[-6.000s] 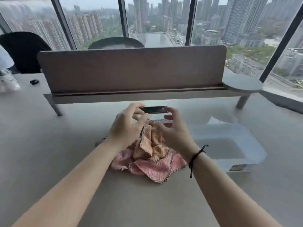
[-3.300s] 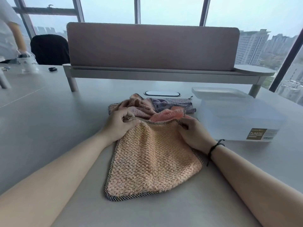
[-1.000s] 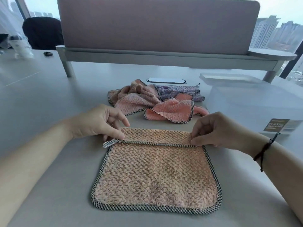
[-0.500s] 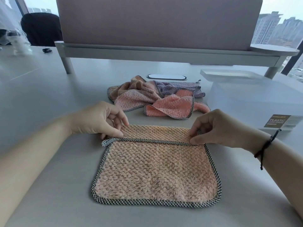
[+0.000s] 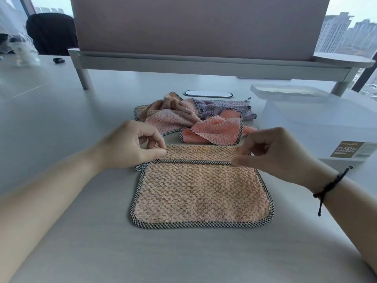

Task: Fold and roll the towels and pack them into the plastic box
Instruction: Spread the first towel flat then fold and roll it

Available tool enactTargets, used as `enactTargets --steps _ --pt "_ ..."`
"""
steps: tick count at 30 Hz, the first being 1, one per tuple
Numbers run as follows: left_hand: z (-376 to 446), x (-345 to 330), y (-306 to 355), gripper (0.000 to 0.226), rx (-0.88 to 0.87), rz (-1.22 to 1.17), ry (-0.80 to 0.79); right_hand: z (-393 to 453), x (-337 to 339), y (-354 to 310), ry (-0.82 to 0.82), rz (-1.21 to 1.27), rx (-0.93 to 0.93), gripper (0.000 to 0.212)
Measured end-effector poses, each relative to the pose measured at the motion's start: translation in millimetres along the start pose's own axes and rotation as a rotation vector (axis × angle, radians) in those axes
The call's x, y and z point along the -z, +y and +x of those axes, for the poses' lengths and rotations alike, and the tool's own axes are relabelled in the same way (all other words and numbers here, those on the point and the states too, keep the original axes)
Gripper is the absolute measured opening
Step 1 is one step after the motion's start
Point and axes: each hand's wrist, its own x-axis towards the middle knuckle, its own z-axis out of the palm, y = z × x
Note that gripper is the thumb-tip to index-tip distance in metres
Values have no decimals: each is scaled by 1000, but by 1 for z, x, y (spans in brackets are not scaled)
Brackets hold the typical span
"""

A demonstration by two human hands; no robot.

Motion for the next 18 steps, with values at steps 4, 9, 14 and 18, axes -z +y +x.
enactTargets --steps 4,9,14,18 --pt "-10 -10 32 23 -110 -153 -234 -23 -9 -45 -370 49 223 31" --pt "-18 -32 64 43 -292 16 -443 -32 -47 -56 -476 -30 369 20" --pt "-18 -34 62 43 -308 129 -453 -28 -49 -51 -424 -6 350 19" --pt "-17 -34 56 11 -224 101 -404 -25 -45 -51 -354 139 156 21"
